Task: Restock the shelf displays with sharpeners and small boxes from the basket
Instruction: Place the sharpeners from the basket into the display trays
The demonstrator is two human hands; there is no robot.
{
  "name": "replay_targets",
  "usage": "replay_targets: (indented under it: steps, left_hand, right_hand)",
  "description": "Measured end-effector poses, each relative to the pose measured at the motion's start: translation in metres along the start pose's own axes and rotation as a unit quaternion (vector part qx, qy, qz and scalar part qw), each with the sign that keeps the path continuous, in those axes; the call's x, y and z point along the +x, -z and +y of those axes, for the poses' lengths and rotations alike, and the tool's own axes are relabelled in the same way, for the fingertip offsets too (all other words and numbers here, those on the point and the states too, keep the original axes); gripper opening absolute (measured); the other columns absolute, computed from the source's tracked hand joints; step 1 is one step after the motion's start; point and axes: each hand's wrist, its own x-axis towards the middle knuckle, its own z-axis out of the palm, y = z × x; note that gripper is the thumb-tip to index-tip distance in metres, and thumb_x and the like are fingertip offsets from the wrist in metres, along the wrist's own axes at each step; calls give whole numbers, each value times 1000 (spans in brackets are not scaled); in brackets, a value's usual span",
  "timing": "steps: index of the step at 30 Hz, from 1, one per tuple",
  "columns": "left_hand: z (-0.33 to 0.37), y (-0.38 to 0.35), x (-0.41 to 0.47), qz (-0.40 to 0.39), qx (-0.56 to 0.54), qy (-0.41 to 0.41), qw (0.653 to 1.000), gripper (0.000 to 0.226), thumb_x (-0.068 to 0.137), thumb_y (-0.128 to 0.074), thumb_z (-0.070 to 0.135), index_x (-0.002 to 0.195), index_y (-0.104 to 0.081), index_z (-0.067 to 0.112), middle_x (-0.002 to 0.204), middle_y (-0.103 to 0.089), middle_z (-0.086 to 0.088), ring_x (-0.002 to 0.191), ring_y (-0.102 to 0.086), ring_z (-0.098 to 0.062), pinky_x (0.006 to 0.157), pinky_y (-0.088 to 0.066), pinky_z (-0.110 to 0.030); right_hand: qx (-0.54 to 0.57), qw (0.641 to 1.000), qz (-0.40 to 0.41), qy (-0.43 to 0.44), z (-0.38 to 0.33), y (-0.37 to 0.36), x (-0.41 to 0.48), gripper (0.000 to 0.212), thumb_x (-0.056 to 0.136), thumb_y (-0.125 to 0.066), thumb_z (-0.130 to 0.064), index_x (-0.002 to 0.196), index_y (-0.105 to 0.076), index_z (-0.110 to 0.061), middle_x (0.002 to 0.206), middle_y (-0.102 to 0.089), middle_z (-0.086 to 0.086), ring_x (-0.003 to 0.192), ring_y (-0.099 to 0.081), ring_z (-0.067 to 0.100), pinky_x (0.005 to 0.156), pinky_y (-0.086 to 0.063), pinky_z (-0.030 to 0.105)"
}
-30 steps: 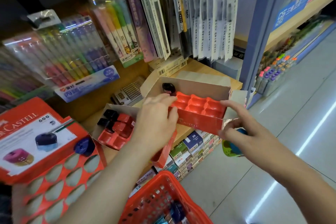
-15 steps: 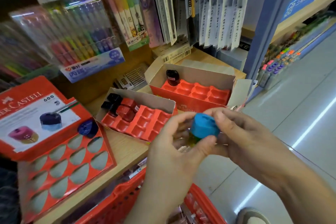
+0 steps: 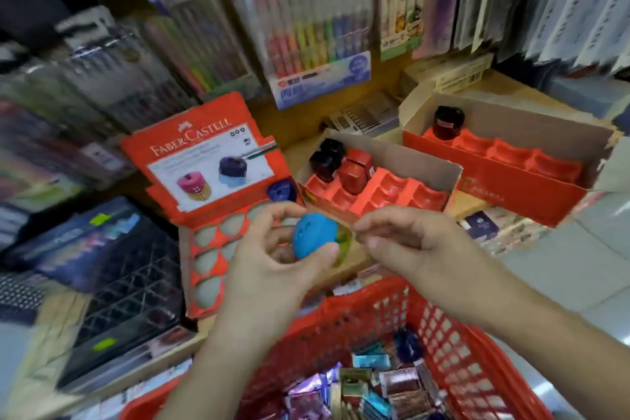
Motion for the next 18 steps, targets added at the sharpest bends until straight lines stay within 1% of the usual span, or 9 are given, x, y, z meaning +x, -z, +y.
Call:
replay_targets:
  steps: [1, 3, 5, 7, 9, 11, 14, 15, 18]
  left_hand:
    - [-7, 12, 9, 42, 20, 6, 999, 38, 72, -81, 13, 92, -60, 36, 83, -69, 7, 70, -66, -7, 62, -54, -24]
    - [-25, 35, 34, 114, 67, 20, 991, 37, 73, -81, 14, 97, -58, 29, 87, -67, 4, 64, -63, -4, 60, -53, -24]
    - [-41, 47, 59, 152, 124, 25, 980, 38, 74, -81, 16, 102, -56, 22, 85, -63, 5, 57, -58, 2, 56, -46, -16]
    - [-54, 50, 80, 168, 184, 19, 968, 41, 74, -81, 23, 105, -56, 19, 80, -59, 12, 64, -56, -1, 55, -38, -16]
    - [-64, 48, 93, 178, 220, 10, 959, 43, 73, -82, 28, 106, -56, 19, 80, -57, 11, 76, -58, -10, 61, -34, -16]
    - [-74, 46, 104, 188, 253, 4, 949, 45, 71, -82, 31, 106, -56, 19, 85, -57, 7, 86, -60, -17, 69, -38, -21]
    - [-90, 45, 113, 185, 304, -22, 934, 47, 69, -82, 35, 104, -56, 19, 90, -62, 2, 91, -62, -23, 78, -48, -33]
    - [-93, 45, 115, 180, 325, -34, 928, 48, 69, -82, 36, 105, -57, 17, 94, -64, -1, 94, -61, -23, 80, -48, -35]
    - [-93, 47, 118, 161, 372, -62, 912, 51, 75, -76, 44, 115, -62, 15, 107, -65, -7, 102, -58, -24, 87, -43, -32]
  right_hand:
    - [-83, 996, -22, 21, 0, -6, 5, 19, 95, -59, -18, 108, -68, -28, 102, -67, -3, 91, -64, 13, 83, -53, 29]
    - [-240, 965, -63, 90, 0, -15, 14, 29, 95, -56, -20, 120, -60, -33, 113, -58, -10, 101, -58, 5, 87, -45, 19]
    - [-352, 917, -111, 152, 5, -25, 24, 39, 95, -52, -20, 132, -51, -31, 130, -48, -11, 116, -50, 10, 95, -39, 20]
    - [-423, 877, -145, 175, 11, -34, 33, 45, 95, -48, -20, 138, -42, -32, 140, -38, -10, 124, -45, 19, 102, -37, 29]
    - [-459, 851, -171, 188, 17, -44, 39, 48, 94, -46, -18, 140, -37, -33, 145, -34, -9, 124, -45, 25, 104, -36, 35]
    - [-479, 838, -189, 183, 21, -52, 41, 53, 95, -46, -17, 144, -32, -33, 150, -27, -9, 122, -44, 25, 104, -38, 37]
    - [-491, 833, -187, 173, 27, -59, 41, 53, 96, -46, -16, 145, -32, -29, 154, -23, -5, 122, -41, 25, 104, -38, 37]
    - [-488, 836, -182, 171, 28, -60, 41, 53, 96, -46, -15, 145, -32, -28, 154, -23, -3, 124, -41, 25, 105, -38, 36]
    - [-488, 837, -178, 171, 31, -61, 40, 55, 96, -47, -13, 147, -31, -26, 157, -21, -1, 127, -39, 24, 107, -34, 31]
